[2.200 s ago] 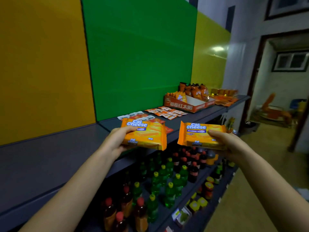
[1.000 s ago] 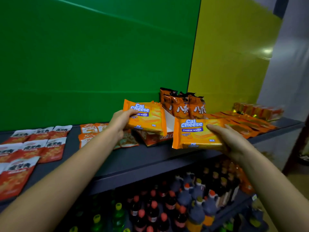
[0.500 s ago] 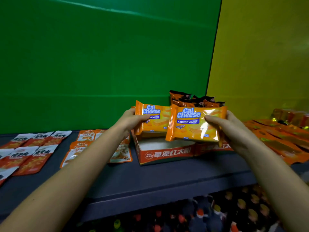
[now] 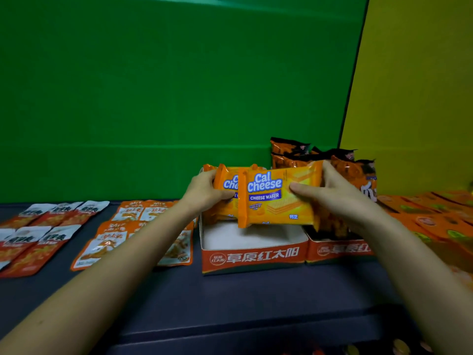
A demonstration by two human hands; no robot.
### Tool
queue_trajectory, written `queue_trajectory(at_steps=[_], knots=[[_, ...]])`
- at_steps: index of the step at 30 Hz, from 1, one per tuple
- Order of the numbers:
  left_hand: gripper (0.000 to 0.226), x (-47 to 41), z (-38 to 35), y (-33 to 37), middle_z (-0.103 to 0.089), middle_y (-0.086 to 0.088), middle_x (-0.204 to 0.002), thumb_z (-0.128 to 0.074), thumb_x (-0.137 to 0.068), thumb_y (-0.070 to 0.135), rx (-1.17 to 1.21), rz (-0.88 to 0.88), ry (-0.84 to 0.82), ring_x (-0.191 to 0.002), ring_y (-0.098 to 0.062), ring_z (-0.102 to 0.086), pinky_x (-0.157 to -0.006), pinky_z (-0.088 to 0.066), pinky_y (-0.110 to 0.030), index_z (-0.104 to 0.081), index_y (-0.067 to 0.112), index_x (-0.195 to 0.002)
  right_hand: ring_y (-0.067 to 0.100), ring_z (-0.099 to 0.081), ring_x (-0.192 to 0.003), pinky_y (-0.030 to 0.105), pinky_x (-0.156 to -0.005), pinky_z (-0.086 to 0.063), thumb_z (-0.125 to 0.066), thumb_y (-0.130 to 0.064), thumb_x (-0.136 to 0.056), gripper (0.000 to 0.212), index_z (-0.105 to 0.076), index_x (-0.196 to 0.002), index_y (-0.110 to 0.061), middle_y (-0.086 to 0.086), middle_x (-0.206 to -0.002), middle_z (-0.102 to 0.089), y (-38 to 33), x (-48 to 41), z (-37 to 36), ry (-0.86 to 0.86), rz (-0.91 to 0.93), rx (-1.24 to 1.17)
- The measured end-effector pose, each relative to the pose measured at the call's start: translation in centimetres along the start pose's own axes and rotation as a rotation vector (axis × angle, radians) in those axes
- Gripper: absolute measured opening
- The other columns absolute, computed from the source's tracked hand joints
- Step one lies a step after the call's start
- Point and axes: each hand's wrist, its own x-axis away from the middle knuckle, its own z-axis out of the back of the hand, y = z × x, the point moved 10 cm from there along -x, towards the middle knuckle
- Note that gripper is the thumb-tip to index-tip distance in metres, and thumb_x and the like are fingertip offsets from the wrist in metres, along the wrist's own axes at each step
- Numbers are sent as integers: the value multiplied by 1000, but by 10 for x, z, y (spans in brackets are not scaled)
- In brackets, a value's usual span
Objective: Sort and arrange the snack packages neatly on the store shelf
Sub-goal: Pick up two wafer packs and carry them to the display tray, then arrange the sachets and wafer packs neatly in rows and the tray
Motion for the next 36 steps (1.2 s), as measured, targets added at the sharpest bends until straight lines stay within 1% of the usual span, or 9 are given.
queue_trajectory(at_steps=[2, 4, 10, 13, 16, 20, 26, 31, 36], knots=[[42, -1, 9, 5, -69, -16, -96, -79, -62, 28, -142, -30, 49, -89, -32, -64, -76, -49, -36, -64, 6, -94, 10, -64, -78, 22, -62, -57, -67, -17, -84, 36, -41, -109, -18, -4, -91, -61, 3, -4, -12, -55, 11, 45], [54, -4, 14, 6, -71, -15, -92, -71, -48, 37, -222, -26, 49, -87, -30, -65, -76, -52, -39, -67, 6, -92, 18, -66, -87, 37, -77, -58, -69, -22, -82, 35, -41, -102, -24, -3, -93, -61, 8, -9, -23, -99, 45, 152], [32, -17, 18, -6, -64, -11, -76, -74, -52, 19, -249, 47, -68, -70, -18, -52, -71, -45, -31, -67, 12, -82, 21, -66, -95, 44, -85, -56, -71, -20, -80, 35, -40, -96, -27, -2, -98, -62, 22, -22, -47, -210, 53, 150], [26, -18, 23, -7, -59, 9, -55, -71, -65, 3, -219, 32, -133, -51, 1, -49, -62, -41, -19, -69, 8, -90, 17, -62, -92, 32, -75, -55, -75, -21, -77, 39, -39, -91, -27, -5, -98, -60, 24, -30, -53, -219, 81, 252], [24, -23, 29, -7, -57, 20, -44, -58, -81, -10, -237, 7, -122, -41, 12, -47, -54, -36, -3, -70, 1, -98, 15, -54, -86, 18, -59, -40, -79, -26, -72, 43, -42, -95, -21, -5, -95, -54, 14, -34, -57, -167, 181, 544], [19, -24, 31, -7, -61, 9, -63, -55, -85, -8, -174, -10, -100, -44, 12, -49, -59, -41, -5, -69, -5, -97, 19, -52, -90, 28, -65, -34, -77, -34, -72, 43, -47, -99, -20, 2, -104, -60, 5, -40, -64, -118, 267, 760], [7, -17, 37, -15, -65, -4, -75, -62, -87, 7, -116, 7, -29, -55, 5, -55, -74, -45, -25, -69, 9, -87, 24, -53, -108, 31, -76, -38, -65, -43, -81, 44, -51, -115, -18, 3, -118, -57, -6, -34, -72, -88, 362, 1042], [16, 4, 63, -4, -71, -10, -99, -61, -87, 13, -292, -30, 157, -88, -20, -63, -88, -49, -32, -71, 4, -97, 23, -46, -118, 34, -89, -43, -53, -46, -88, 49, -50, -128, -17, 4, -127, -51, -12, -27, -82, -33, 458, 1254], [20, 46, 88, 4, -70, -1, -102, -54, -89, 22, -638, -79, 303, -95, -26, -63, -78, -49, -34, -68, 16, -103, 23, -44, -122, 34, -96, -39, -49, -44, -91, 49, -46, -132, -17, 3, -131, -50, -19, -17, -93, -26, 521, 1220]])
